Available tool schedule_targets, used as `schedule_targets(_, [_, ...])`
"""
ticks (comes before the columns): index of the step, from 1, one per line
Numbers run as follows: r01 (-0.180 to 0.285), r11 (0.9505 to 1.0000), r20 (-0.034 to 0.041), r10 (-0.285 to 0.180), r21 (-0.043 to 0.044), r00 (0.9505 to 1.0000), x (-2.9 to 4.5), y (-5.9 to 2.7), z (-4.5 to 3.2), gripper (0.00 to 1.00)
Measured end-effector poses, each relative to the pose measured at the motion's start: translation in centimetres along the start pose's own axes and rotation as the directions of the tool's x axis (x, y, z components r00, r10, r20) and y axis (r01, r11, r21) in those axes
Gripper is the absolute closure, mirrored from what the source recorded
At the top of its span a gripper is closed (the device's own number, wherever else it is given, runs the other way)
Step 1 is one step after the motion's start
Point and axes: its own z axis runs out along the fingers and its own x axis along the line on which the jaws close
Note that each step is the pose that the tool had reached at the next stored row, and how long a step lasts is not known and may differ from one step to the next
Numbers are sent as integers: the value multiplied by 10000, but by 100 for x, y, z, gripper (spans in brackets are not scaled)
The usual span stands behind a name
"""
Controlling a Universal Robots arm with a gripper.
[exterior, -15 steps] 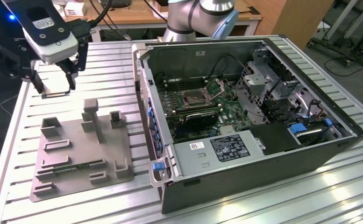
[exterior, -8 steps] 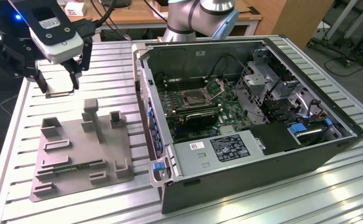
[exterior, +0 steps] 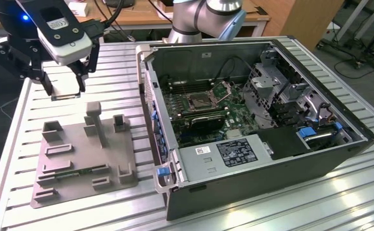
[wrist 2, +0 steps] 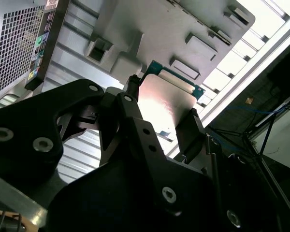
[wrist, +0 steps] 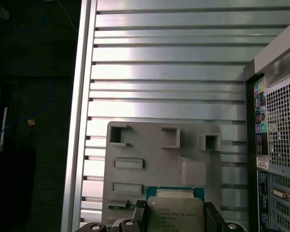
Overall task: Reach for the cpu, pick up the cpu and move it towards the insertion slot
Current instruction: 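Pick up the cpu and move it towards the insertion slot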
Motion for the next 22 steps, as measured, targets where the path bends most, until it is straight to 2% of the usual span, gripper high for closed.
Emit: schedule_targets(22, [-1,10000,0,1,0,10000,-49,-1,0,45])
